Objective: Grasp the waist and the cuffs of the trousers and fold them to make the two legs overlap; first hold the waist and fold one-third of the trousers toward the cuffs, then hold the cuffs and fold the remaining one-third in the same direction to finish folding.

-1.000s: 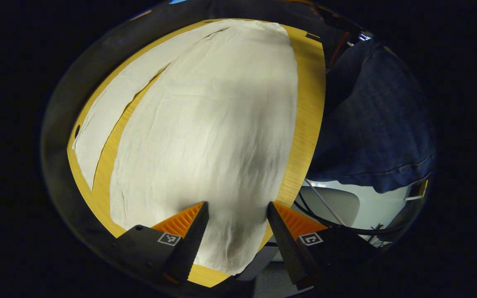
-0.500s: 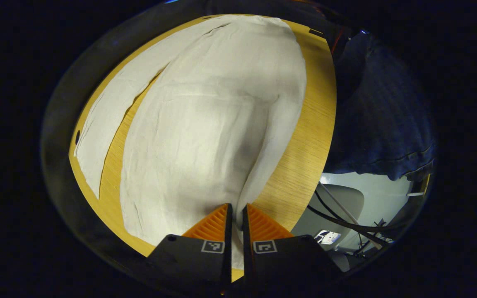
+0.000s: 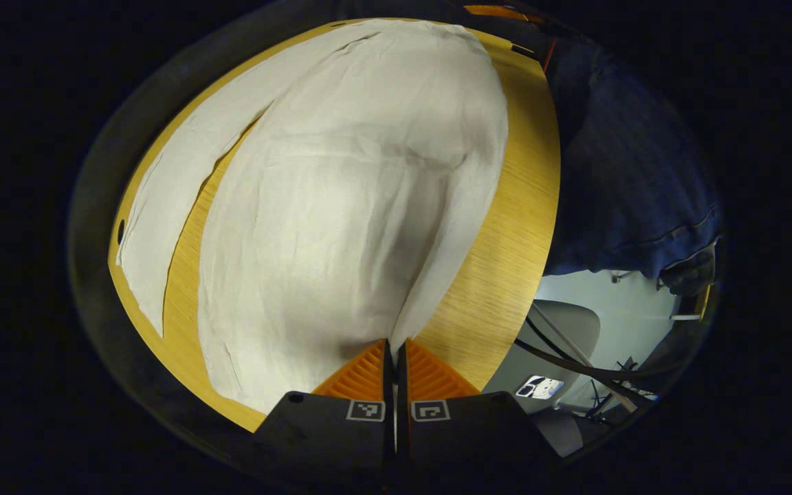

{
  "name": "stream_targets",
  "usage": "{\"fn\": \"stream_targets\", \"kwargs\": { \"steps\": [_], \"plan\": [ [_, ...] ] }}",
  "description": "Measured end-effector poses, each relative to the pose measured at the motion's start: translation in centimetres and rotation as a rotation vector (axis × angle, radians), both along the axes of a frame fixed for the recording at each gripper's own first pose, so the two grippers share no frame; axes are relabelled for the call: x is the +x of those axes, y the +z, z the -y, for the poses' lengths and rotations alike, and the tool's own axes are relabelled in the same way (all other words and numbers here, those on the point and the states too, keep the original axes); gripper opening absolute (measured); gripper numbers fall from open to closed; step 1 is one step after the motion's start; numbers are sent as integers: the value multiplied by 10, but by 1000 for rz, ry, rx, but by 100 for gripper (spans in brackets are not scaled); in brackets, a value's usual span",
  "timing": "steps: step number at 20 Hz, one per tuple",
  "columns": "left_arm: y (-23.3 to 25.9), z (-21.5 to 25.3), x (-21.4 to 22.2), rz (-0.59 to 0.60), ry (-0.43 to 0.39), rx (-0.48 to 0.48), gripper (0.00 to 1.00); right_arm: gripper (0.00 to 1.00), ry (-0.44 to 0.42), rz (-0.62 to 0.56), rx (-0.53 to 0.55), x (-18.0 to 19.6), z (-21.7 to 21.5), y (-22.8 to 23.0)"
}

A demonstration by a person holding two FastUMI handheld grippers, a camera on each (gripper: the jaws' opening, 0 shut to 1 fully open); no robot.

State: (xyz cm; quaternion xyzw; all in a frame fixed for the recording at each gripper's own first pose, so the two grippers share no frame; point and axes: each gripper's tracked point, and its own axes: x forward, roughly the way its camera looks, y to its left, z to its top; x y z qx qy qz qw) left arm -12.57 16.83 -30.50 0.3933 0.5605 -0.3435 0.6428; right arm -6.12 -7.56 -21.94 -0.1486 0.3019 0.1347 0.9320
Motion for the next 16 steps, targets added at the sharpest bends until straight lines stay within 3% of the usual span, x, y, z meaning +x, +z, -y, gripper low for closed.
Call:
{"fn": "stream_targets", "kwargs": {
  "steps": [7,12,16],
  "plan": [
    [-1,-2,1,-43,6,31,0,98,210,-221,-260,-30,73,-54],
    [-5,-2,0,-65,17,43,0,98,379,-428,-356,-57,104,-96],
    [-7,-3,-1,-75,6,66,0,98,451,-495,-424,-49,117,-116]
  ]
}}
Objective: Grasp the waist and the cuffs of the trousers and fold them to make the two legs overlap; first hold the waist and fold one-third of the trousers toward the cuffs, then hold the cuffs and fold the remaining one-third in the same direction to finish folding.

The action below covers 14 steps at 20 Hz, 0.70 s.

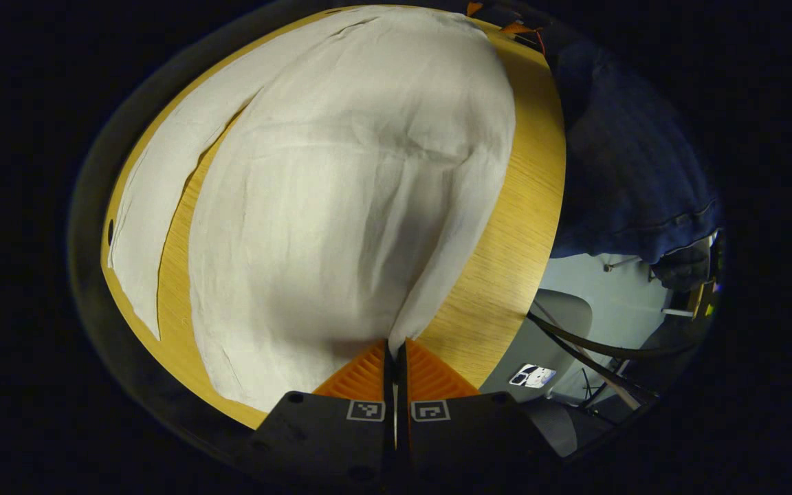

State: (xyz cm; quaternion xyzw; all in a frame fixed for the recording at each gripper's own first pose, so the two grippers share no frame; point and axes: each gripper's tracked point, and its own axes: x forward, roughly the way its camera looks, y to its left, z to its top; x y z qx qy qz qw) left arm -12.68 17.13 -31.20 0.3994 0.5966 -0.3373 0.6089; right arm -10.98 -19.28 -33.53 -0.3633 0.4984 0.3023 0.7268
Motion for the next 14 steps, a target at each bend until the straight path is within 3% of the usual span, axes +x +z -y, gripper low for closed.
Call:
{"fn": "stream_targets", "kwargs": {
  "steps": [9,14],
  "plan": [
    [1,0,1,-2,21,17,0,98,-24,-103,-2,15,11,-23],
    [1,2,0,-16,31,19,0,86,-59,-168,11,11,11,-25]
  ]
}}
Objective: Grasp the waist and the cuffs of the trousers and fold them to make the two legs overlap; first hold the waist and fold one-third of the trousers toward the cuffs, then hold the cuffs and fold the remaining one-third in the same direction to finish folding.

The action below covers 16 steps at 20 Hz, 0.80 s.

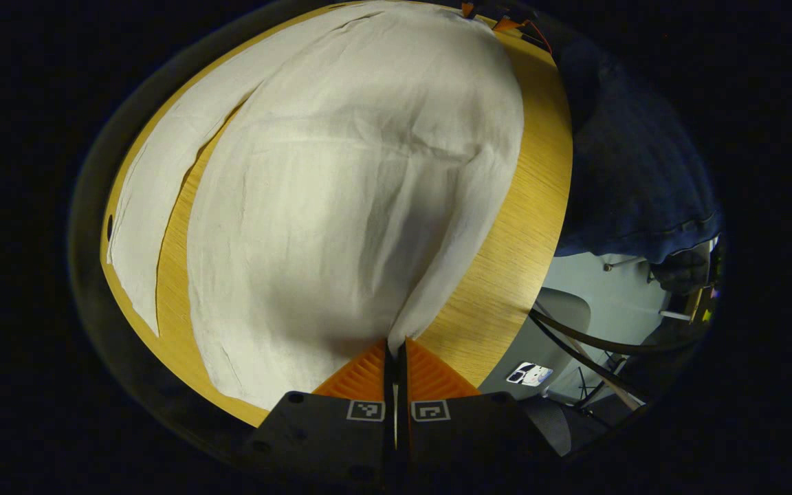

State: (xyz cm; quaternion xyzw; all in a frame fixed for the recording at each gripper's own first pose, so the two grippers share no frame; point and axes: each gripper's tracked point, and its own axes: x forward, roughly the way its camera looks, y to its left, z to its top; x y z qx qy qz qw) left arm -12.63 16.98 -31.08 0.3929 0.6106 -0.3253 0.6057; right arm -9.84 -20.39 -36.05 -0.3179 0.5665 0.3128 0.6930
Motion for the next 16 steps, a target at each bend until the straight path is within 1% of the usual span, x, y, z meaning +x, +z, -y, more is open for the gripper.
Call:
{"fn": "stream_targets", "kwargs": {
  "steps": [1,2,3,4,6,7,8,10,11,13,14,15,16],
  "plan": [
    [0,-1,0,-3,0,-1,0,86,-4,-5,-9,-1,0,0],
    [0,0,0,-6,2,-1,0,83,-16,-11,-22,1,0,2],
    [-1,-1,0,-8,4,-1,0,74,-29,-13,-33,2,3,0],
    [0,0,-1,-9,9,-3,0,68,-34,-13,-41,4,4,0],
    [0,0,-1,-11,15,-3,0,41,-45,2,-63,8,7,2],
    [1,1,-1,-12,17,-1,0,38,-46,23,-77,11,10,3],
    [1,1,-1,-11,17,0,0,19,-45,28,-79,11,9,3],
    [1,0,0,-6,19,-1,0,15,-55,29,-87,11,10,3],
    [0,0,0,1,19,-4,0,17,-64,29,-91,12,10,6],
    [0,2,0,22,31,-6,0,11,-97,37,-88,12,11,4],
    [1,2,0,35,40,-5,0,11,-114,47,-85,13,11,5],
    [2,2,1,52,49,-7,0,13,-137,60,-80,13,11,5],
    [1,3,1,71,62,-9,0,11,-161,82,-72,14,11,6]
  ]
}}
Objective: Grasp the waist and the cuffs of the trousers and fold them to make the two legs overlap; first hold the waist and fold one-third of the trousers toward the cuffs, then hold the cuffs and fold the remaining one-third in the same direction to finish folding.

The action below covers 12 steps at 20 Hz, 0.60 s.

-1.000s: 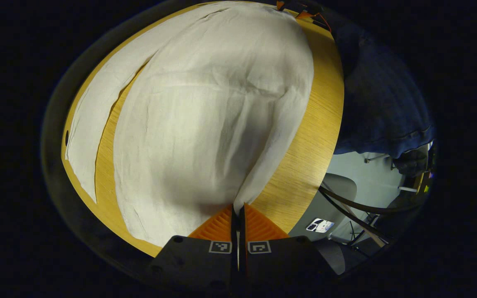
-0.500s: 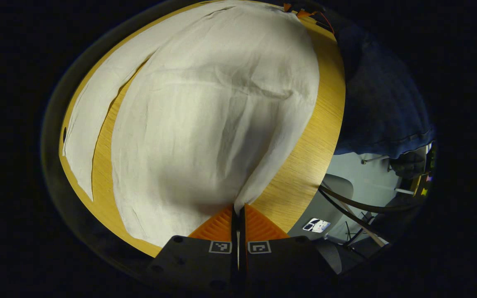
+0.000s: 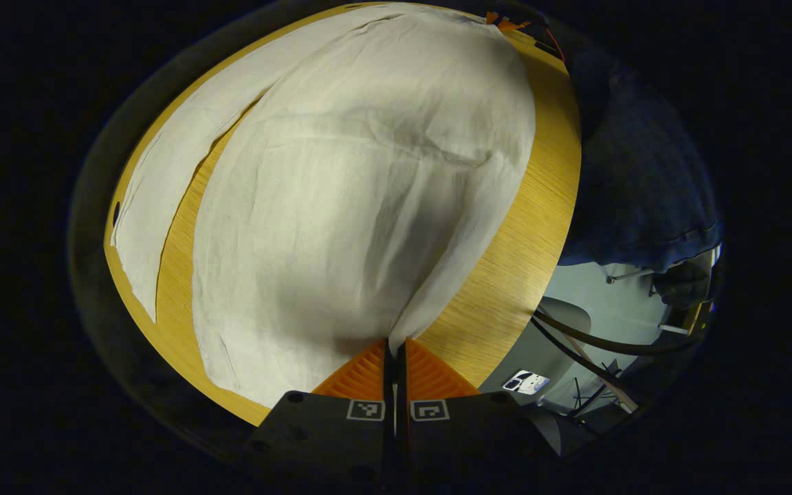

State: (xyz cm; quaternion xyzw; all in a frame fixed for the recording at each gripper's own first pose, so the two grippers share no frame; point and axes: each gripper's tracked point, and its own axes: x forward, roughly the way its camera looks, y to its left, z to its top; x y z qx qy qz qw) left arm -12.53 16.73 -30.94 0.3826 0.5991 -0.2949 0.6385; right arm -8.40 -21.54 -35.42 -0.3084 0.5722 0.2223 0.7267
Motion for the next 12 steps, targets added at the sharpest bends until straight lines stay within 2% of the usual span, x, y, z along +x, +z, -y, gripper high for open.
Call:
{"fn": "stream_targets", "kwargs": {
  "steps": [2,5,8,10,12],
  "plan": [
    [3,2,4,46,64,-21,0,7,-60,70,31,6,-1,6],
    [10,9,13,116,207,-77,0,7,-163,153,58,12,1,18],
    [31,18,52,278,366,-121,0,7,-289,235,106,24,-2,40],
    [51,33,83,386,480,-195,0,7,-394,300,164,38,-4,60],
    [75,50,118,492,558,-246,0,7,-493,365,211,54,-2,80]
  ]
}}
